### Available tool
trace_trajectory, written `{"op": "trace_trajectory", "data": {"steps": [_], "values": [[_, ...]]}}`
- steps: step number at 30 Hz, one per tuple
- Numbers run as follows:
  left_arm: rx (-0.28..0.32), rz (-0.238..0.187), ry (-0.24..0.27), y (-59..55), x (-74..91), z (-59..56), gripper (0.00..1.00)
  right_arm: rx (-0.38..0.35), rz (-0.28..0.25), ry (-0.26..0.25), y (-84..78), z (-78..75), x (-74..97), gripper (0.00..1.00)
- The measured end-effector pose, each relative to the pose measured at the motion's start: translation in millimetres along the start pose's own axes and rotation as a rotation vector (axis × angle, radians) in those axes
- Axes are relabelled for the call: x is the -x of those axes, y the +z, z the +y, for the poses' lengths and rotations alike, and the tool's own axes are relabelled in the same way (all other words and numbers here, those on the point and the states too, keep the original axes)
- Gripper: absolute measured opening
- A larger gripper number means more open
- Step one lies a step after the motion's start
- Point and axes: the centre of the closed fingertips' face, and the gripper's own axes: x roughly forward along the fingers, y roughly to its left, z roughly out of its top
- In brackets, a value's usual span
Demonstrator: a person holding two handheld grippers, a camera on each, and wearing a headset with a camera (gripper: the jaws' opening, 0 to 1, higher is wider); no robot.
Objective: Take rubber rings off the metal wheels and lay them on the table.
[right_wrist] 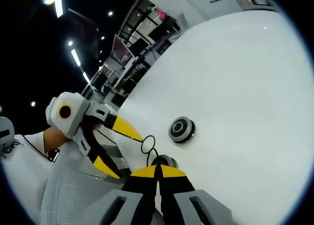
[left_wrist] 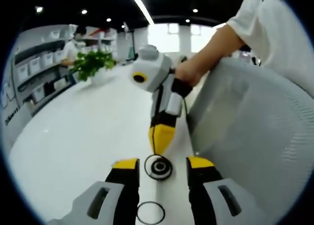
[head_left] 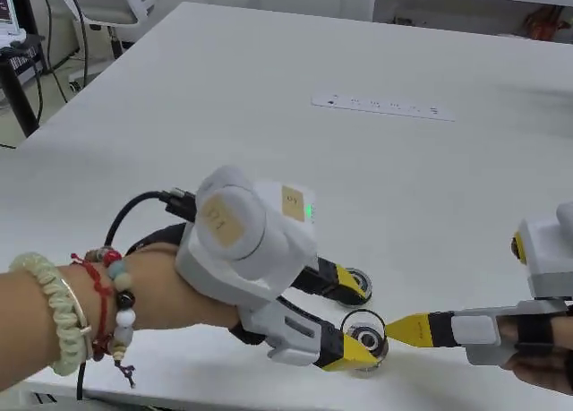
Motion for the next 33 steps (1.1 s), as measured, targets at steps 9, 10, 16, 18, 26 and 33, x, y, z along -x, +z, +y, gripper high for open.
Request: {"op": "trace_trajectory", "data": {"steps": [9, 10, 16, 18, 26, 33], "values": [[-0.017, 0.012, 0.097, 4.2, 45.7, 12.7, 0.48, 0.007, -0.01, -0.005, 3.1, -0.1, 4.1, 0.0], [-0.013, 0.011, 0.11, 4.4, 50.0, 14.1, 0.49, 0.01, -0.013, -0.006, 4.1, 0.2, 5.1, 0.0], [0.037, -0.016, 0.189, 6.0, 78.1, 21.2, 0.54, -0.01, -0.048, 0.012, 10.4, 3.6, 11.3, 0.0], [0.058, -0.016, 0.215, 3.7, 85.8, 22.0, 0.6, -0.015, -0.064, 0.014, 13.4, 4.0, 14.1, 0.0], [0.167, -0.087, 0.295, -7.0, 101.1, 17.0, 0.64, -0.021, -0.116, 0.033, 23.2, 11.0, 22.6, 0.0], [0.26, -0.11, 0.325, -25.3, 108.5, 4.9, 0.7, 0.036, -0.122, 0.018, 27.6, 17.4, 25.7, 0.0]]}}
